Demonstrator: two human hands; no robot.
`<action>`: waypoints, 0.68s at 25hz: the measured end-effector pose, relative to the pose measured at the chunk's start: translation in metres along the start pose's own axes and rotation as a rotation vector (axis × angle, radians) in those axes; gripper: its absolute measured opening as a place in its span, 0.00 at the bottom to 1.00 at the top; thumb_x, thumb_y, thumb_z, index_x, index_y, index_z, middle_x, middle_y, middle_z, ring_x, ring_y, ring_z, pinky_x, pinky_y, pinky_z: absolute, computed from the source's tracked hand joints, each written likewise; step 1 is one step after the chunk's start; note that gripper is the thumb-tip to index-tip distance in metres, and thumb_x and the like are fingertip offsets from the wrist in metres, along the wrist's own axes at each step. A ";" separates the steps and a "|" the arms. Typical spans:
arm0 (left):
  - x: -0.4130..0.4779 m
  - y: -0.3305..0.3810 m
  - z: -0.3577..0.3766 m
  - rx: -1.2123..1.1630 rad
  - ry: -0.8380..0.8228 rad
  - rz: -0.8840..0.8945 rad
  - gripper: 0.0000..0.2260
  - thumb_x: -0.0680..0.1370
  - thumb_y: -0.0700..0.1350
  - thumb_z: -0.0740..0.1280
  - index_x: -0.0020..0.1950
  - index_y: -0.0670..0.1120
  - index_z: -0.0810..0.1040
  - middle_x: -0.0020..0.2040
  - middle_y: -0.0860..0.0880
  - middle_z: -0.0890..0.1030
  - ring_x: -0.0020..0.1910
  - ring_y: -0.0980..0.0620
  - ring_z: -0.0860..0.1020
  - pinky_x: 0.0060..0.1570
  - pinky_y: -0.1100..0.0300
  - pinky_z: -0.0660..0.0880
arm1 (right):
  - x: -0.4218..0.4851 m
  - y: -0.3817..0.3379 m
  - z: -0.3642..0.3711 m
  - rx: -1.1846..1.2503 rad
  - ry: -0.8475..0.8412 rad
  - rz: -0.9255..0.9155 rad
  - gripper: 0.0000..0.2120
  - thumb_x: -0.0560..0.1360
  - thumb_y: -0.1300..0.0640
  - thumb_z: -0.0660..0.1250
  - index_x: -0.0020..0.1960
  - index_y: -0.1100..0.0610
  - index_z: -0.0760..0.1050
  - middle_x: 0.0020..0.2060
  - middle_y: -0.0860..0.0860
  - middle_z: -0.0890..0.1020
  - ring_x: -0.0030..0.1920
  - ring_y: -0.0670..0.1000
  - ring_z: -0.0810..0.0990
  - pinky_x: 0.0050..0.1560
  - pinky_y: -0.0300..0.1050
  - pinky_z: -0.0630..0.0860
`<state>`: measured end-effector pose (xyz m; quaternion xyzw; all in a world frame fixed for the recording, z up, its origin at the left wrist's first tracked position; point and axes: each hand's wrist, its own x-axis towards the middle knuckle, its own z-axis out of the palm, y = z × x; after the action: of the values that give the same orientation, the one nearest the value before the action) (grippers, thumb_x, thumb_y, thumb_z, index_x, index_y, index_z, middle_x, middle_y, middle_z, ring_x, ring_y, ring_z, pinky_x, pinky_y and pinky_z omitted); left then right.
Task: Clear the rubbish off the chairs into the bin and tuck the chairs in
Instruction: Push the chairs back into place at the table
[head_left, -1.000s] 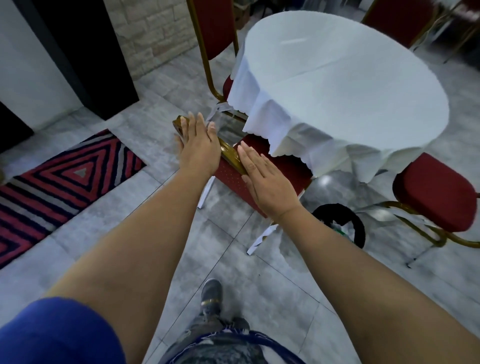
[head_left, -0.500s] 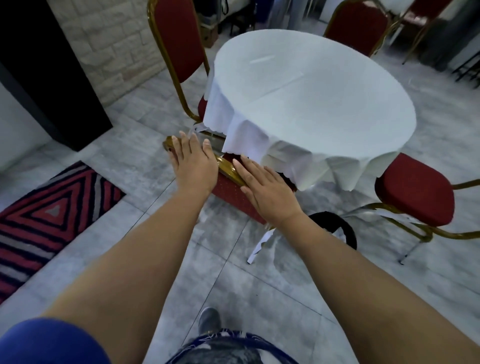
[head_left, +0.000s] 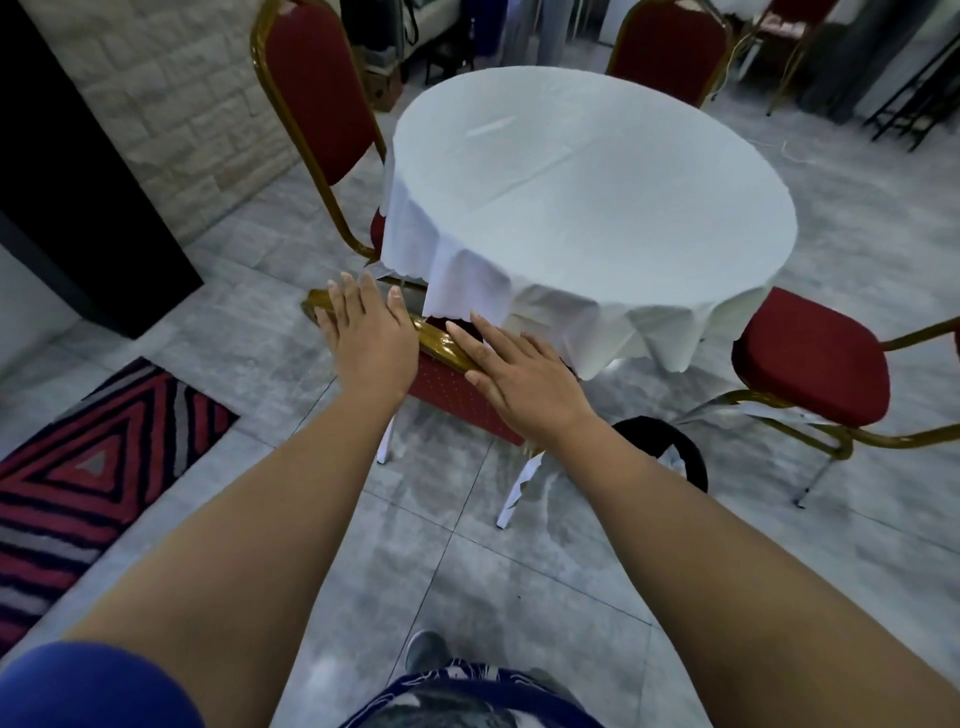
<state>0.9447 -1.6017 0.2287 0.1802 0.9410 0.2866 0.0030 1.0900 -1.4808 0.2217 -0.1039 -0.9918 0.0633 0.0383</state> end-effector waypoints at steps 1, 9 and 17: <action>-0.003 0.004 0.000 0.030 -0.002 0.055 0.25 0.84 0.52 0.45 0.79 0.41 0.54 0.79 0.42 0.53 0.79 0.45 0.46 0.76 0.46 0.42 | -0.004 0.003 -0.002 0.021 -0.003 0.011 0.26 0.83 0.41 0.43 0.78 0.39 0.40 0.80 0.44 0.51 0.78 0.50 0.58 0.76 0.50 0.52; -0.031 0.085 0.034 0.266 -0.025 0.543 0.26 0.83 0.54 0.48 0.78 0.41 0.56 0.78 0.41 0.56 0.78 0.44 0.51 0.75 0.43 0.46 | -0.088 0.095 -0.007 0.151 0.009 0.381 0.31 0.83 0.41 0.47 0.81 0.50 0.44 0.80 0.49 0.55 0.78 0.51 0.57 0.77 0.50 0.53; -0.133 0.262 0.158 0.154 -0.385 0.771 0.25 0.83 0.52 0.51 0.78 0.41 0.57 0.77 0.40 0.59 0.77 0.44 0.56 0.75 0.45 0.53 | -0.241 0.253 -0.026 0.213 0.103 0.781 0.29 0.82 0.45 0.55 0.79 0.52 0.52 0.79 0.51 0.59 0.77 0.55 0.60 0.75 0.55 0.59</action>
<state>1.1743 -1.3597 0.2250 0.5681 0.8058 0.1568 0.0578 1.3785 -1.2829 0.1983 -0.4714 -0.8623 0.1704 0.0714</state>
